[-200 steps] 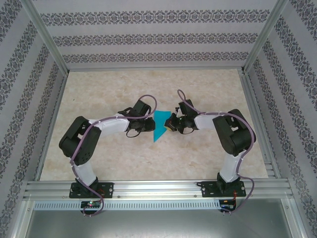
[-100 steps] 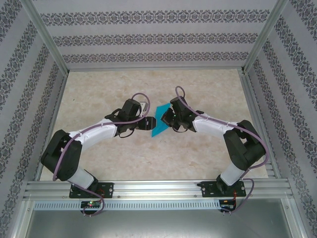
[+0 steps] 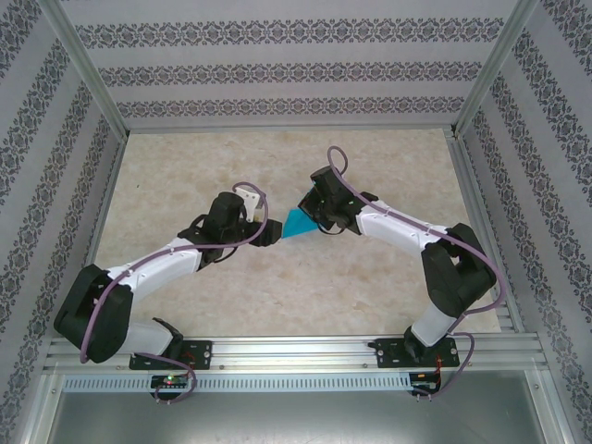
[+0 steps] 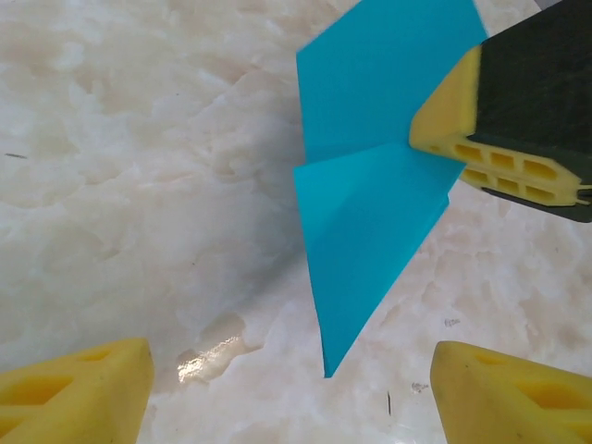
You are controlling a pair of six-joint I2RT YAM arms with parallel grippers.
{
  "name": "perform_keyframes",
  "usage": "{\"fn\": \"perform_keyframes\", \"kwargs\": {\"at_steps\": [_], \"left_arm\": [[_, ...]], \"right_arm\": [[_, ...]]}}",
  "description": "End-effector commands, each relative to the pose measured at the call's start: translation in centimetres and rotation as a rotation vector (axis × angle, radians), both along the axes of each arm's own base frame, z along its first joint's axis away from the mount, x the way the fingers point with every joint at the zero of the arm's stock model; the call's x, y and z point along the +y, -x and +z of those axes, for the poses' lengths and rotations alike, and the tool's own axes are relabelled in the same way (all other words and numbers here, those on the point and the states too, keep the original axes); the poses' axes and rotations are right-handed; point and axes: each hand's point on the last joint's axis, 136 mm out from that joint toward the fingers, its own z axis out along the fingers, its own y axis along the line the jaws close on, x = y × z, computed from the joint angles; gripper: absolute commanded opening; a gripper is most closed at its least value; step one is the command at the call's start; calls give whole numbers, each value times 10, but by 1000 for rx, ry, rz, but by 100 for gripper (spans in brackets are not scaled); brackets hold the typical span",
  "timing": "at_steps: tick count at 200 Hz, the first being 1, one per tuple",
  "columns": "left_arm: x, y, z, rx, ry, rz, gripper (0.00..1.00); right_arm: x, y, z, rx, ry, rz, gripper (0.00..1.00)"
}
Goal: Fold a paper plane with a square sheet of paper (pick it up from the middle)
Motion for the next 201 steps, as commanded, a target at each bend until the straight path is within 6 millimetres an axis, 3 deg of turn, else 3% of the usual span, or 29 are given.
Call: {"fn": "perform_keyframes", "kwargs": {"at_steps": [1,21,45,94,139,201], "left_arm": [[-16,-8,17,-133,49,-95,78],[-25,-4,15,-186,71,-153,78],[-29,-2,-1,-171,-4,-211,76],[-58,10,-28,-219,-58,-356,74],[-70,6,-40,-330,-81,-396,62],[-73,-1,-63,-344,-138,-417,40]], "right_arm": [[-8,9,-25,80,44,-77,0],[-8,11,-34,109,36,-100,0],[-7,12,-41,136,18,-121,0],[-2,17,-53,194,-47,-178,0],[-2,21,-58,227,-72,-198,0],[2,22,-57,260,-124,-190,0]]}}
